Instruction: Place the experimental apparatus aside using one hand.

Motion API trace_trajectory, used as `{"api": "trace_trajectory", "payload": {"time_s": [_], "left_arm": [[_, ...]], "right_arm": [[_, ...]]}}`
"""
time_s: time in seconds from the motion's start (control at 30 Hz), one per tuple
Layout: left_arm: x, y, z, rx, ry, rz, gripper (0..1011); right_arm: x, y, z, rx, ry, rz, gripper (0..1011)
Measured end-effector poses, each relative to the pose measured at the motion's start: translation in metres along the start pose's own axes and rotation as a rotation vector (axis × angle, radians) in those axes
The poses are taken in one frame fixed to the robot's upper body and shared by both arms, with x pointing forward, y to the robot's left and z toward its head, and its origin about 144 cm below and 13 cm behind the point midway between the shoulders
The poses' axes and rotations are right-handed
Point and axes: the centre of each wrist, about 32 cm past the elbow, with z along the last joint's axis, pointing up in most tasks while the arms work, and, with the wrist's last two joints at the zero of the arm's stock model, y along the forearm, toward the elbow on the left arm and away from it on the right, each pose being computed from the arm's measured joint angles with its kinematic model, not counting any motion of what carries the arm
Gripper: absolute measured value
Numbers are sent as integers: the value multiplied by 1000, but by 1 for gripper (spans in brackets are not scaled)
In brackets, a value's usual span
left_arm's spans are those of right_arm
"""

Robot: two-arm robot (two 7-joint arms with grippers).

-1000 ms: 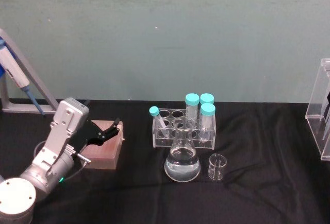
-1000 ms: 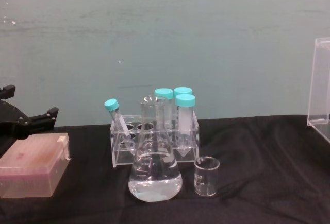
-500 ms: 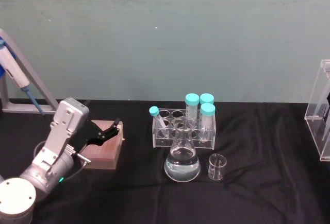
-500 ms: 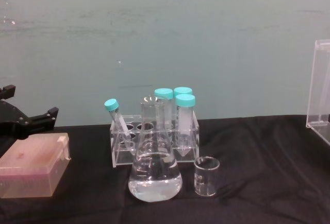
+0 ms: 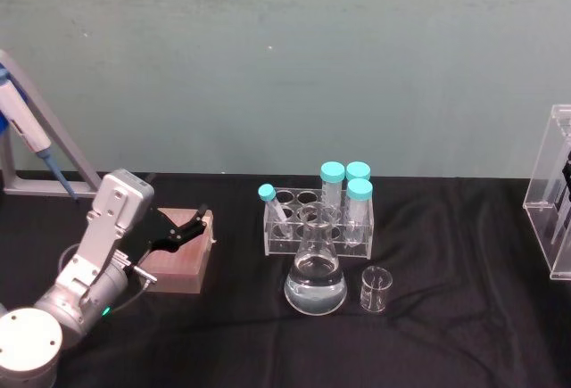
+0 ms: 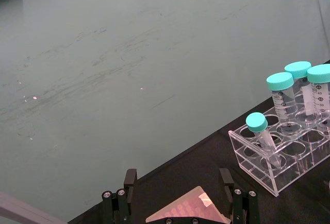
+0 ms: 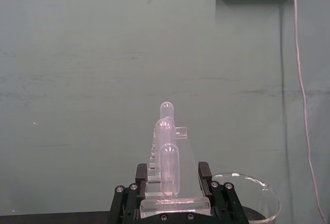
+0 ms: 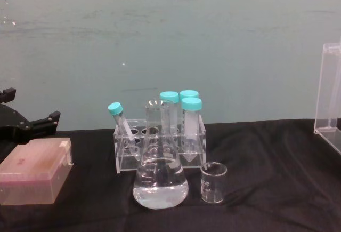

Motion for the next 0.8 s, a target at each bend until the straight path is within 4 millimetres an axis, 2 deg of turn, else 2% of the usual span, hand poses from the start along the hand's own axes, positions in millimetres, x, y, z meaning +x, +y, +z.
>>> {"api": "trace_trajectory", "payload": {"time_s": [0.8], "left_arm": [[0, 0, 0, 0, 0, 0, 1000]], "right_arm": [[2, 2, -2, -28, 12, -18, 609]]}}
